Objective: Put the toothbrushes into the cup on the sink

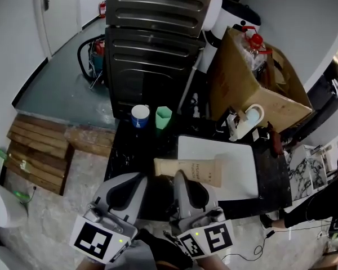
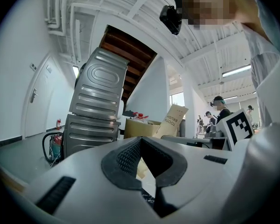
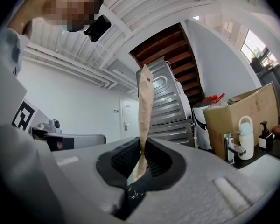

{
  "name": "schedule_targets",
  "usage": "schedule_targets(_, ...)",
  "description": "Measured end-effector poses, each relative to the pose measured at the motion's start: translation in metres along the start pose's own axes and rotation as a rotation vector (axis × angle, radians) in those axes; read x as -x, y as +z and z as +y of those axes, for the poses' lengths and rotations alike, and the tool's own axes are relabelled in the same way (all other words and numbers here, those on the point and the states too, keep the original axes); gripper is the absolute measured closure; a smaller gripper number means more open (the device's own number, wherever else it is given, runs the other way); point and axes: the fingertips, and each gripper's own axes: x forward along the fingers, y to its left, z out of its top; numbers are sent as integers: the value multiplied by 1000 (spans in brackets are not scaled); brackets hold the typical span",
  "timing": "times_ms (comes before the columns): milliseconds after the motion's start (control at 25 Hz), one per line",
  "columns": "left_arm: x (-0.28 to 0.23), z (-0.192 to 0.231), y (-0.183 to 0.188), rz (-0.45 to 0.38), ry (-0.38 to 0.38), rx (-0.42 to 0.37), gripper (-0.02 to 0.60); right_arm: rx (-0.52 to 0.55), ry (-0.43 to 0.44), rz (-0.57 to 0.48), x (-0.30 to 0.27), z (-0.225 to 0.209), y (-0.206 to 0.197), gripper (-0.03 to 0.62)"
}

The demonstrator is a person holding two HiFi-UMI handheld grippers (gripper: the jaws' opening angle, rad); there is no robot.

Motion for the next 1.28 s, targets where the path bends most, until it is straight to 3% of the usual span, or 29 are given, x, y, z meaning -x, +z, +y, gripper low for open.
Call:
schedule_targets(440, -20, 6, 5, -14, -7, -2, 578, -12, 7, 1, -16, -14, -2, 568)
schedule_targets(1280, -11, 83, 4, -15, -4, 12, 578, 18, -41, 14, -78, 7, -9, 568)
